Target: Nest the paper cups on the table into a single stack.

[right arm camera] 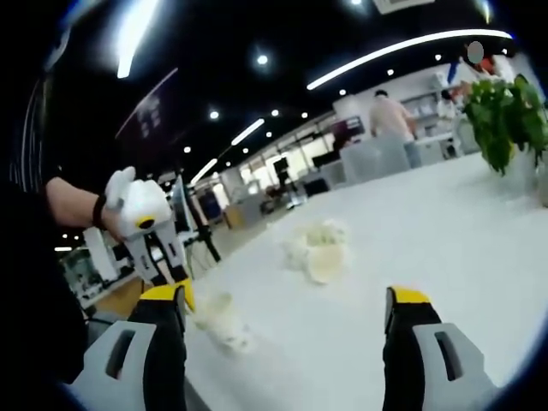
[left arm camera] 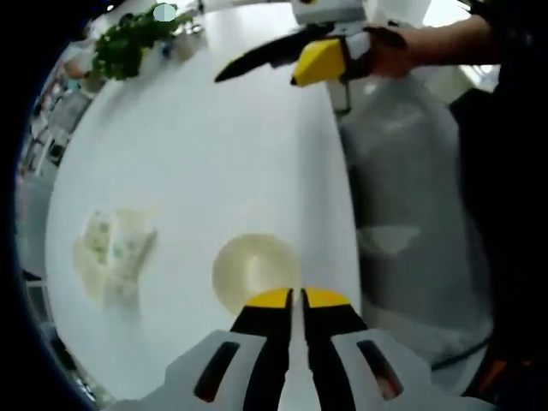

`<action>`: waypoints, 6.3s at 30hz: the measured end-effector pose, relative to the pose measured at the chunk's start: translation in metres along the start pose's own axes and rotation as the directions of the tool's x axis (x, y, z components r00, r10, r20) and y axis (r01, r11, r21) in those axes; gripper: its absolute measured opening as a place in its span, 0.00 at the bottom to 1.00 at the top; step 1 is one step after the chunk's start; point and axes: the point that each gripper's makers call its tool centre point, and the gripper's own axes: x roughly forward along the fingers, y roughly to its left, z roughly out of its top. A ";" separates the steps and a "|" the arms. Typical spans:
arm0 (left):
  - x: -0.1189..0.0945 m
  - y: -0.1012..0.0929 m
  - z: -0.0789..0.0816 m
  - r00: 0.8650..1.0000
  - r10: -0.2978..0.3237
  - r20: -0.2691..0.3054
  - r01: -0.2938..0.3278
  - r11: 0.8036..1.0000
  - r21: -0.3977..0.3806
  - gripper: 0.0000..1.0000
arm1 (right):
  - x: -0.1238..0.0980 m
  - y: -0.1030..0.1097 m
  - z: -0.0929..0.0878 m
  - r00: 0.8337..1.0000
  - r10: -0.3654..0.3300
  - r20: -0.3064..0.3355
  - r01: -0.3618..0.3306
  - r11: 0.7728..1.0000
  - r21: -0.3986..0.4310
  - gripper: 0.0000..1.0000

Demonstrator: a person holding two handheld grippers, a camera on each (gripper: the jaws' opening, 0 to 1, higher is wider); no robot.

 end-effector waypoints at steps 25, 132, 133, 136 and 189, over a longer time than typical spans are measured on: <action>-0.055 0.024 -0.008 0.921 0.176 0.348 -0.076 0.956 -0.282 0.12 | 0.007 0.007 0.011 0.999 -0.003 -0.041 0.001 1.000 -0.029 0.95; -0.103 0.068 -0.110 0.587 0.676 0.445 -0.188 0.649 -0.738 0.97 | 0.161 -0.040 -0.021 0.981 0.012 -0.196 0.020 0.986 0.163 0.50; -0.105 0.068 -0.110 0.580 0.680 0.448 -0.185 0.646 -0.740 0.97 | 0.163 -0.041 -0.023 0.980 0.016 -0.197 0.018 0.985 0.172 0.50; -0.106 0.069 -0.113 0.572 0.689 0.445 -0.183 0.636 -0.750 0.97 | 0.171 -0.038 -0.022 0.983 0.032 -0.181 0.011 0.973 0.232 0.46; -0.097 0.063 -0.139 0.585 0.704 0.403 -0.167 0.591 -0.790 0.91 | 0.212 -0.052 -0.037 0.980 0.086 -0.180 -0.015 0.932 0.361 0.00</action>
